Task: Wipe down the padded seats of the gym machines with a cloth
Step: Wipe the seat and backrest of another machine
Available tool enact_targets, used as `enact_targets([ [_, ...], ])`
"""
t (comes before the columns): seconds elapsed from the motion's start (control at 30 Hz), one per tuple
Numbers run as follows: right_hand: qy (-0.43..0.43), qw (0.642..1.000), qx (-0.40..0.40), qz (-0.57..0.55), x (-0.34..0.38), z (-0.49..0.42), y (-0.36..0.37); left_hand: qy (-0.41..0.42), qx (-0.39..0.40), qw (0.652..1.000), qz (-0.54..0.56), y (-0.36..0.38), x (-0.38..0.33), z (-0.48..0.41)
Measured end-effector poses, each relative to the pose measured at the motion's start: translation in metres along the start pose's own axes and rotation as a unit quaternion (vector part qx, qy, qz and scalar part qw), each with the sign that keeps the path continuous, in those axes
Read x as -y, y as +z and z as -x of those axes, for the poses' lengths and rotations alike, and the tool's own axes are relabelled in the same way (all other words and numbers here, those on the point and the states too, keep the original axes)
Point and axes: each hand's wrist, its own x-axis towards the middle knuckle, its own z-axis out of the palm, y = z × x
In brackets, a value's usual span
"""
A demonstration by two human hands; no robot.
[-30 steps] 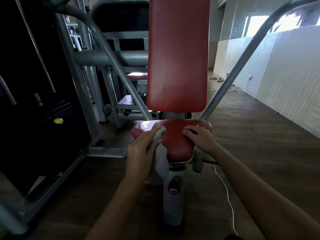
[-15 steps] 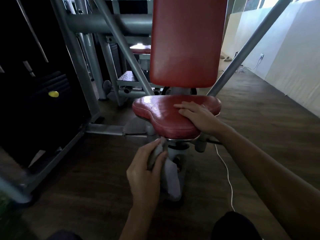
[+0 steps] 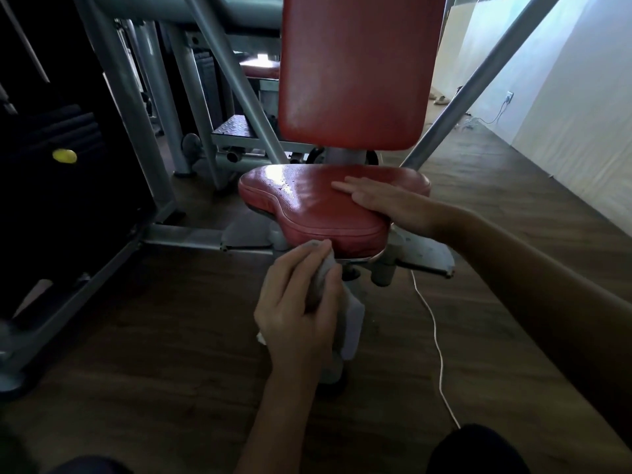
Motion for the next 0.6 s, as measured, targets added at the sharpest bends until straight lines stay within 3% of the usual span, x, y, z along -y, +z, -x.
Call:
enact_targets([
  [0.17, -0.01, 1.0, -0.02, -0.016, -0.009, -0.004, 0.004, 0.043, 0.033, 0.998, -0.004, -0.002, 0.01, -0.001],
  [0.47, -0.027, 0.997, -0.054, -0.039, -0.016, -0.009, 0.008, -0.028, -0.033, 0.999, 0.009, 0.011, -0.003, 0.009],
  [0.6, -0.028, 0.997, -0.064, -0.035, -0.014, -0.008, 0.009, -0.023, -0.014, 0.999, 0.023, 0.029, -0.018, 0.014],
])
